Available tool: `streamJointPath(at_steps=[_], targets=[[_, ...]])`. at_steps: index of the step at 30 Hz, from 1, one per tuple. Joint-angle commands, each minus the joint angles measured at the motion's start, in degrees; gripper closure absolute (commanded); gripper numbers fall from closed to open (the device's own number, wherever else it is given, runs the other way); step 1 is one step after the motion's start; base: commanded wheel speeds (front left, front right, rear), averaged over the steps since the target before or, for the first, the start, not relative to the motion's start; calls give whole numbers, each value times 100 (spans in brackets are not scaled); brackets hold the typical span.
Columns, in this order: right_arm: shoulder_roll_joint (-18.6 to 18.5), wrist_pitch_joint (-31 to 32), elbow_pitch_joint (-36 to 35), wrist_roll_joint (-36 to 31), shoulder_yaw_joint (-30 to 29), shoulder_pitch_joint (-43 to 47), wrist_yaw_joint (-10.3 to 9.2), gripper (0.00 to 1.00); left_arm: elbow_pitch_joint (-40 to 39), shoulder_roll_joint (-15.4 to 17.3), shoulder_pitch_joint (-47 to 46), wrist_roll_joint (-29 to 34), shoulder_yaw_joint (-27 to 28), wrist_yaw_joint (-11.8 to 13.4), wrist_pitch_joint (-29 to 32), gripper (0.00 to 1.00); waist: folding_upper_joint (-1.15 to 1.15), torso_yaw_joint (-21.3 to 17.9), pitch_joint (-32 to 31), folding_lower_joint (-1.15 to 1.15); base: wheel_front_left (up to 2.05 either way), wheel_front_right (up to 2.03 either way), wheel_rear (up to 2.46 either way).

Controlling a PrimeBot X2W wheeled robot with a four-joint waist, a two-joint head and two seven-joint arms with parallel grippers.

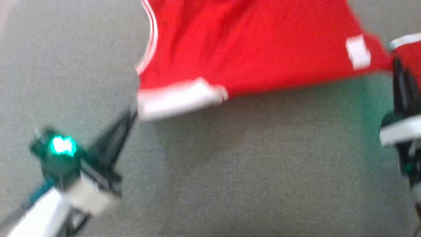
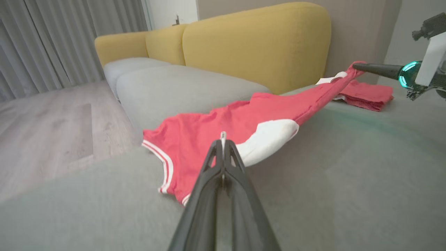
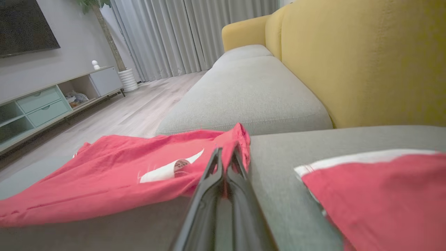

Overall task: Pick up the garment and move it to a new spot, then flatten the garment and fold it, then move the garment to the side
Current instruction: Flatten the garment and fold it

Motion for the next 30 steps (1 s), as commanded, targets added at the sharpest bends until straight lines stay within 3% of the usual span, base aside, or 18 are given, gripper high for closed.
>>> streamJointPath(at_steps=[1,8,14,20,30], targets=[[-38,-31,-305,-72,-80,314,19,100,-223,171,207,-30,349,11,-12,100,-1,-62,-453,2,0,0,0],[210,-31,-946,-213,-654,1832,19,100,-423,37,1662,57,569,41,-13,100,-1,-26,-925,2,0,0,0],[493,-21,-1288,-322,-946,2553,19,100,-552,45,2009,55,500,22,-13,100,-1,-15,-1003,2,0,0,0],[714,-6,-1339,-553,-1111,2397,19,100,-579,-12,1320,151,496,13,-13,100,-1,-46,-659,2,0,0,0],[789,25,-648,-1019,-1006,977,19,100,-26,93,-835,182,-1,11,-13,100,-1,-161,76,2,0,0,0]])
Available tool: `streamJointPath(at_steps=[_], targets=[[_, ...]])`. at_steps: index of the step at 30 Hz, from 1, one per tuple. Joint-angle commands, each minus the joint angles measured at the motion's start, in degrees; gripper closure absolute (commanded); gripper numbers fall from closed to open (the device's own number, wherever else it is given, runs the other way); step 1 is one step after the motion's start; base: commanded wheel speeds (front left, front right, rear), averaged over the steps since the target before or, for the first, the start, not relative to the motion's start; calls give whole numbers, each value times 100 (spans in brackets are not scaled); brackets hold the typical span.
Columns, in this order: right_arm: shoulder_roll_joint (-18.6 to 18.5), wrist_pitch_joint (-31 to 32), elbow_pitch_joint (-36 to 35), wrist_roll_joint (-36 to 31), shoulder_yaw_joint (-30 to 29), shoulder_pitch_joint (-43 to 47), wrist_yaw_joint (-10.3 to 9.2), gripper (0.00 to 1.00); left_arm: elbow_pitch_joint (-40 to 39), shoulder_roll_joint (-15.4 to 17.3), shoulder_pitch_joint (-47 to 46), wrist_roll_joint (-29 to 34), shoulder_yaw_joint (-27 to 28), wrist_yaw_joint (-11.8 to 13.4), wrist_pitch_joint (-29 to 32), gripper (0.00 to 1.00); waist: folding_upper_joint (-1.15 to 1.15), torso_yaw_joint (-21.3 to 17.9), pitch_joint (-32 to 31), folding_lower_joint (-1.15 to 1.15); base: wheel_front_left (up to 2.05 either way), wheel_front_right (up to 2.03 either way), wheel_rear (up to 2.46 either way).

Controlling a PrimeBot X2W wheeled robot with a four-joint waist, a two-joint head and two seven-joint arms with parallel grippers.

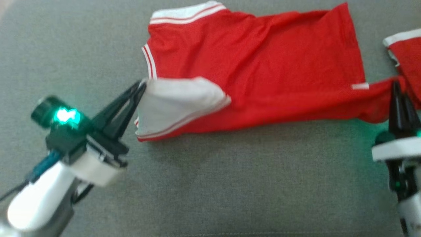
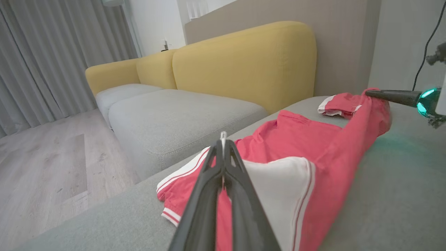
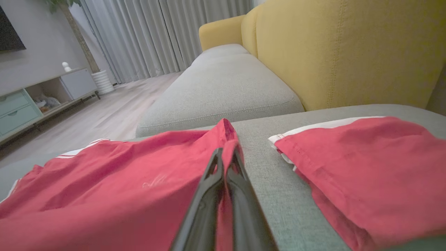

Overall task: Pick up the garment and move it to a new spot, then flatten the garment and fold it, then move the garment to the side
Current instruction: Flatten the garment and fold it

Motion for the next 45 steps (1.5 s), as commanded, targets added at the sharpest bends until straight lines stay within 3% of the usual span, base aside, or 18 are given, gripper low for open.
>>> streamJointPath(at_steps=[1,5,6,8,9,10,11,12,18,21,28,33,41,42,43,44,45], targets=[[-148,-8,10,-119,177,-290,19,99,3,223,-547,25,87,11,-13,100,0,-62,230,-1,0,0,0],[-184,31,449,-141,359,-825,19,98,357,235,-1201,22,-217,11,-13,100,0,-95,453,-1,0,0,0],[-188,49,566,-140,401,-945,19,93,455,239,-1327,27,-274,11,-13,100,0,-104,500,-1,0,0,0],[-168,93,782,-91,491,-1155,19,66,647,224,-1518,8,-349,11,-13,100,0,-119,577,-1,0,0,0],[-157,118,884,-52,536,-1240,19,29,742,210,-1583,4,-357,10,-13,100,0,-123,602,-1,0,0,0],[-153,116,966,-17,580,-1315,19,0,836,183,-1620,-19,-361,10,-13,89,0,-125,617,-1,0,0,0],[-152,107,1037,26,614,-1372,19,0,932,146,-1627,-94,-369,10,-13,52,0,-126,624,-1,0,0,0],[-159,95,1101,60,642,-1415,19,0,1009,113,-1628,-169,-364,10,-13,0,0,-124,624,-1,0,0,0],[-249,11,1225,122,687,-1394,19,0,1222,-96,-1276,-394,-5,10,-13,0,0,-120,503,-1,0,0,0],[-225,-33,1131,202,680,-1190,19,0,1329,-427,-545,-801,353,10,-13,0,0,-141,343,-1,0,0,0],[-136,-54,953,334,696,-922,19,0,1535,-706,285,-1042,590,23,-13,0,0,-188,232,-1,0,0,0],[-119,-60,881,367,714,-849,19,0,1781,-904,464,-1453,558,16,31,0,0,-216,248,-1,0,0,0],[-121,-63,874,393,757,-856,19,0,2335,-807,252,-1471,80,12,668,0,0,-270,302,-1,0,0,0],[-108,-64,881,419,774,-854,19,0,2395,-807,226,-1465,42,12,710,16,0,-279,302,-1,0,0,0],[-91,-64,890,454,800,-849,19,0,2449,-817,206,-1481,27,12,733,42,0,-286,300,-1,0,0,0],[-72,-54,928,512,867,-835,19,0,2512,-825,168,-1473,-22,11,727,82,0,-295,285,-1,0,0,0],[-69,-33,956,532,907,-827,19,0,2519,-828,157,-1481,-62,11,710,100,0,-298,276,-1,0,0,0]])
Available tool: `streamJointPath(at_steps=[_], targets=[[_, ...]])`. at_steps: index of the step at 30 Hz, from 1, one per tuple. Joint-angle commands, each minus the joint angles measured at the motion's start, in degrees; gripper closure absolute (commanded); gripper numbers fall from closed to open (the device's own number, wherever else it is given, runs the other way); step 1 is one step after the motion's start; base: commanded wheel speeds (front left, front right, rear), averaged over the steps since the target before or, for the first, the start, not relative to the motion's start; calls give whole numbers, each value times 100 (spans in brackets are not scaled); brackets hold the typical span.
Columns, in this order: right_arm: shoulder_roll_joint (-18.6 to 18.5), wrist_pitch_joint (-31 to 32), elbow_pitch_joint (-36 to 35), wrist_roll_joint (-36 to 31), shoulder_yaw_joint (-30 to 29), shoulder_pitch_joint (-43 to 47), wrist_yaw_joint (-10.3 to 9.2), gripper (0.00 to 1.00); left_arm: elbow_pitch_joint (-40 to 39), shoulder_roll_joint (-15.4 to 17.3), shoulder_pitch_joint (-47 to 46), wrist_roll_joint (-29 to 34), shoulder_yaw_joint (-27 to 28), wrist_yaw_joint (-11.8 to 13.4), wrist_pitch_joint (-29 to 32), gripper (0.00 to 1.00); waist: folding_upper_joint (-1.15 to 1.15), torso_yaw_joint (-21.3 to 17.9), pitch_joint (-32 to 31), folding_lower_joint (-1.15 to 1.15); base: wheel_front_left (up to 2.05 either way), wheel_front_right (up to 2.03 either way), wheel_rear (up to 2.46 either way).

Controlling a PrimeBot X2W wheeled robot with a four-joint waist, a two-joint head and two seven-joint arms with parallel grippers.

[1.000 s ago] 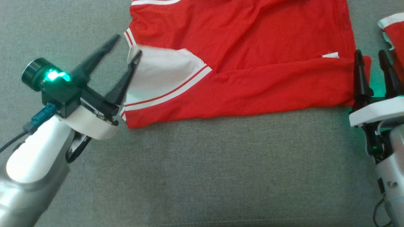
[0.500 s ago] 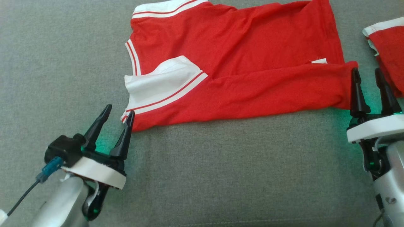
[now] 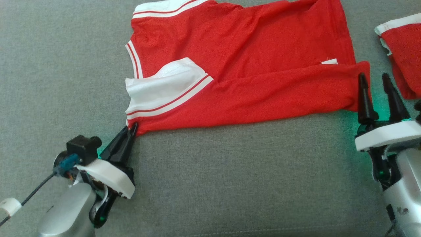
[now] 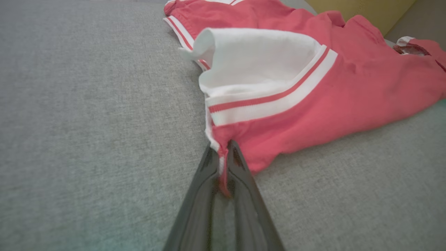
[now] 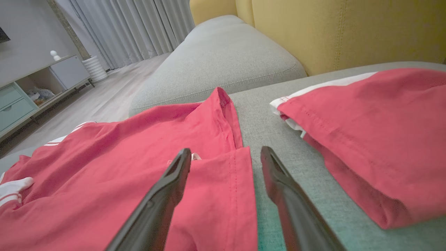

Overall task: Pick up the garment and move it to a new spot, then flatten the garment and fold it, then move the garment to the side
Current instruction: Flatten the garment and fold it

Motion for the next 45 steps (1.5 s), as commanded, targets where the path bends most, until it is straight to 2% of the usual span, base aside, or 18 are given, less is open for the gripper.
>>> streamJointPath(at_steps=[1,8,14,15,16,17,18,19,25,31,38,45], targets=[[-28,-6,-89,57,124,93,19,0,-29,168,-48,9,85,11,19,100,0,2,-23,0,0,0,0],[9,330,322,156,117,132,19,0,-130,348,-49,-132,-63,11,-135,100,0,72,-197,0,0,0,0],[-32,973,641,176,185,47,19,0,-215,461,-16,-177,-96,11,-160,100,0,147,-297,0,0,0,0],[-43,1055,658,182,213,38,19,5,-220,468,-8,-182,-103,10,-158,100,0,157,-312,0,0,0,0],[-43,1055,658,182,213,38,19,5,-220,468,-8,-182,-103,10,-158,100,0,157,-312,0,0,0,0],[-54,1140,668,193,250,30,19,44,-222,473,-1,-188,-110,10,-158,100,0,164,-327,0,0,0,0],[-65,1213,662,208,293,31,19,76,-221,474,5,-191,-120,10,-161,100,0,174,-350,0,0,0,0],[-82,1254,648,226,312,42,19,100,-218,474,12,-195,-131,10,-162,100,0,183,-377,0,0,0,0],[-439,1404,330,485,274,412,19,100,-381,517,197,-265,-257,10,-96,100,0,209,-713,0,0,0,0],[-671,1517,-151,662,-25,1262,19,100,-875,660,733,-552,-322,88,212,100,0,168,-985,0,0,0,0],[-598,1661,-795,728,-294,2207,19,100,-1408,806,1458,-813,-376,334,382,100,0,103,-1199,0,0,0,0],[-540,1969,-1290,657,-559,2678,19,100,-1719,915,1688,-866,-404,490,485,100,0,137,-1210,0,0,0,0]])
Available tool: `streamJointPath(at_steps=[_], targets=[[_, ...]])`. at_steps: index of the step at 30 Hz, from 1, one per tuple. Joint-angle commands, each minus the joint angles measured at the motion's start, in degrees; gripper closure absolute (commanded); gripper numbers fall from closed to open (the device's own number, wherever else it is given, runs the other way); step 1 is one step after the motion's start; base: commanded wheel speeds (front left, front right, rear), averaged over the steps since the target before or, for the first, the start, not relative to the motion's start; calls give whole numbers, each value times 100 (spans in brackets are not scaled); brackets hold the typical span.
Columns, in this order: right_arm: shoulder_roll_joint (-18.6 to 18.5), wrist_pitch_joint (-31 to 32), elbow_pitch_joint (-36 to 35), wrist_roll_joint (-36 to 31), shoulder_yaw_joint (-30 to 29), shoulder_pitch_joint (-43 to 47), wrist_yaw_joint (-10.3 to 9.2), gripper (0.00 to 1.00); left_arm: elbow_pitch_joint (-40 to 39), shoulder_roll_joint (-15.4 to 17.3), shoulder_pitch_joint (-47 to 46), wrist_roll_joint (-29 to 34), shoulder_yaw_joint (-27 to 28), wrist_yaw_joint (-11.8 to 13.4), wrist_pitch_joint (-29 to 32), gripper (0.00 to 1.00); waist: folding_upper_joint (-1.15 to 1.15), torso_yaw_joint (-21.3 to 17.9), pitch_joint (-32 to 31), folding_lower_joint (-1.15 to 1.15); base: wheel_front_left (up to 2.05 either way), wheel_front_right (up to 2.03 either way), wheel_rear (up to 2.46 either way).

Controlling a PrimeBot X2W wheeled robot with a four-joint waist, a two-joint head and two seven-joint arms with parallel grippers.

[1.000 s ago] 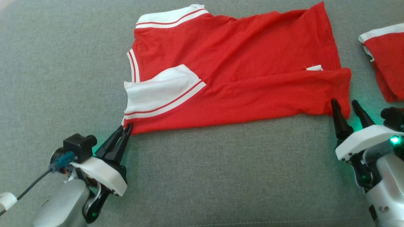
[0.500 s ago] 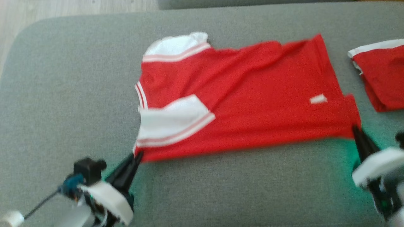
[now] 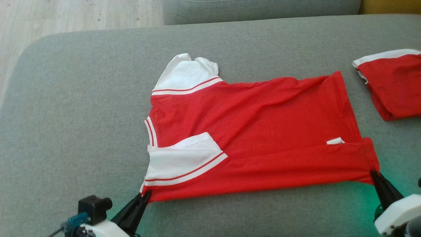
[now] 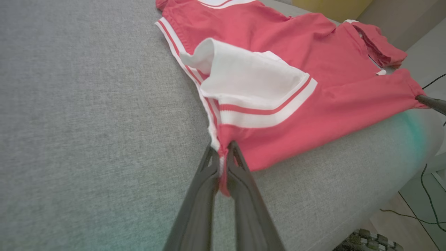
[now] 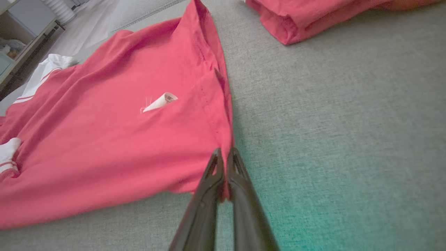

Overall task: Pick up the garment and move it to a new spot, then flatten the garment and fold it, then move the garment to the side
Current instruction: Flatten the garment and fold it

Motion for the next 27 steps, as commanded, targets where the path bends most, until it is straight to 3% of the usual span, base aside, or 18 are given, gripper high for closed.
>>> streamJointPath(at_steps=[1,2,3,4,11,15,22,27], targets=[[-132,59,-238,-29,-72,45,19,94,-175,237,-117,-48,175,44,22,100,0,25,29,1,0,0,0],[-106,115,-293,-28,-129,81,19,20,-205,267,-133,-47,184,64,54,100,0,38,51,1,0,0,0],[-70,136,-371,-21,-203,94,19,0,-245,294,-162,-49,200,77,82,62,0,46,81,1,0,0,0],[-51,156,-458,-27,-265,98,19,0,-295,318,-205,-59,229,91,105,0,0,56,115,1,0,0,0],[119,96,-1247,-394,-620,-7,19,0,-892,839,-1057,270,548,178,365,0,0,76,513,1,0,0,0],[258,42,-1597,-593,-666,-201,19,0,-1165,1117,-2106,587,681,-26,735,0,0,44,890,1,0,0,0],[457,36,-1791,-841,-501,-645,19,0,-774,968,-3942,709,453,-384,1524,0,0,-173,1470,1,0,0,0],[537,21,-1787,-881,-308,-981,19,0,-23,835,-5166,470,31,-443,2116,0,0,-455,1837,1,0,0,0]])
